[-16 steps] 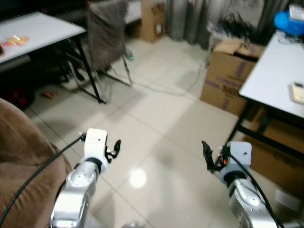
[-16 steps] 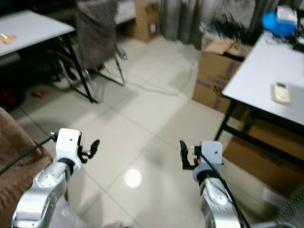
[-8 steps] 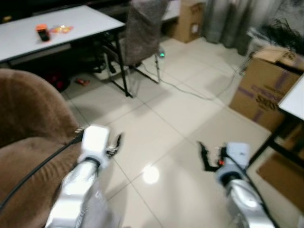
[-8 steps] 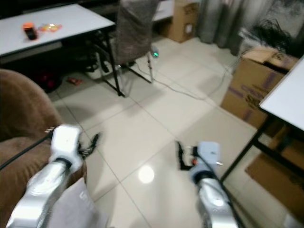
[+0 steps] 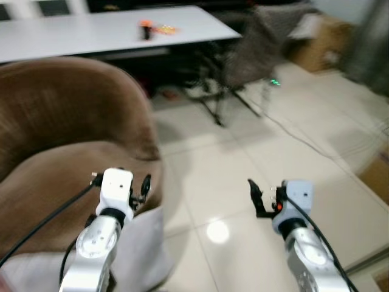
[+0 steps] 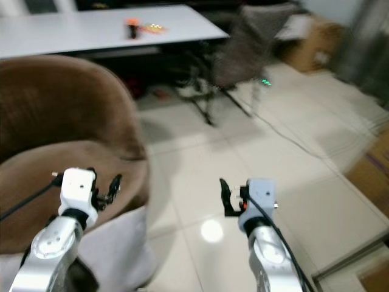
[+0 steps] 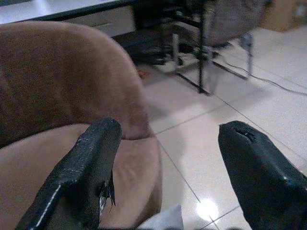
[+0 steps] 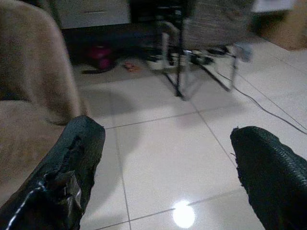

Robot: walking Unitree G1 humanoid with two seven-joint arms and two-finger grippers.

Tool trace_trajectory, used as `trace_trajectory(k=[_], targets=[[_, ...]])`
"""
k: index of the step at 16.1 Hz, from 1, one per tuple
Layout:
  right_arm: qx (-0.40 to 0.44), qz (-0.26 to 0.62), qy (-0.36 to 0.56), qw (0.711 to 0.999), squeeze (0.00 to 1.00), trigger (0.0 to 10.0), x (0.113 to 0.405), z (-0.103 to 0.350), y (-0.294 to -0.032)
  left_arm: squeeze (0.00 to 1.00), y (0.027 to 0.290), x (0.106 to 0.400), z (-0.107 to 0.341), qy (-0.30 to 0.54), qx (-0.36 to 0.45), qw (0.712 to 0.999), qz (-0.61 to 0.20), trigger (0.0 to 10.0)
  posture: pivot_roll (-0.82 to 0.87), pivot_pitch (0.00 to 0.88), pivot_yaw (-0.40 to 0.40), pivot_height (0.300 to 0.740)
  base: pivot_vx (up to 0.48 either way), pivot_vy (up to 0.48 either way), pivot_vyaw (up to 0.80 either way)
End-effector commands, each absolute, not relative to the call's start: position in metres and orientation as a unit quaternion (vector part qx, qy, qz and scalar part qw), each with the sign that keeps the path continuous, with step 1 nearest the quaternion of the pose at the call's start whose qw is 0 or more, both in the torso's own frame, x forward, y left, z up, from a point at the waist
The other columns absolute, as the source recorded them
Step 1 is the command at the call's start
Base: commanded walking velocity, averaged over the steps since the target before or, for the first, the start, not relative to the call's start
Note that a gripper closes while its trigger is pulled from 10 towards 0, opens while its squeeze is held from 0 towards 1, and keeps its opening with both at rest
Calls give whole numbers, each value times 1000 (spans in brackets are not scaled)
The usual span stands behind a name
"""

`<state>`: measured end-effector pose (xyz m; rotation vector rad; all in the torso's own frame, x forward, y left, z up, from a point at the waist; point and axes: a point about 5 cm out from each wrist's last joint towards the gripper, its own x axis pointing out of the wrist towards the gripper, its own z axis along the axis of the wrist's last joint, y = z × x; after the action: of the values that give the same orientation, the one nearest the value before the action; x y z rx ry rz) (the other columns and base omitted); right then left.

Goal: Move the pillow to the sofa from floor

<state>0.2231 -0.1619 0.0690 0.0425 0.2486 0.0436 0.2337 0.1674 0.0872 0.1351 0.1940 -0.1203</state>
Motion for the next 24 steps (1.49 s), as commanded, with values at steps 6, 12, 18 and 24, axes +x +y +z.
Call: trace_trajectory(k=[6,12,18,24], targets=[[18,23,119,993,1000,10000,230,72,-162,0,165,233,94,77,52,993,-75,10000,-46,0,-19,740,114,0,800],[17,28,114,993,1000,10000,235,72,-158,0,168,235,94,77,63,992,-78,10000,-41,0,-14,740,372,0,800],[-5,33,117,993,1000,10000,237,70,-159,0,170,236,94,74,73,991,-80,10000,-33,0,-23,740,291,0,533],[-11,48,131,990,0,10000,234,66,-166,0,169,231,88,70,89,990,-90,10000,-32,0,-34,716,0,0,0]])
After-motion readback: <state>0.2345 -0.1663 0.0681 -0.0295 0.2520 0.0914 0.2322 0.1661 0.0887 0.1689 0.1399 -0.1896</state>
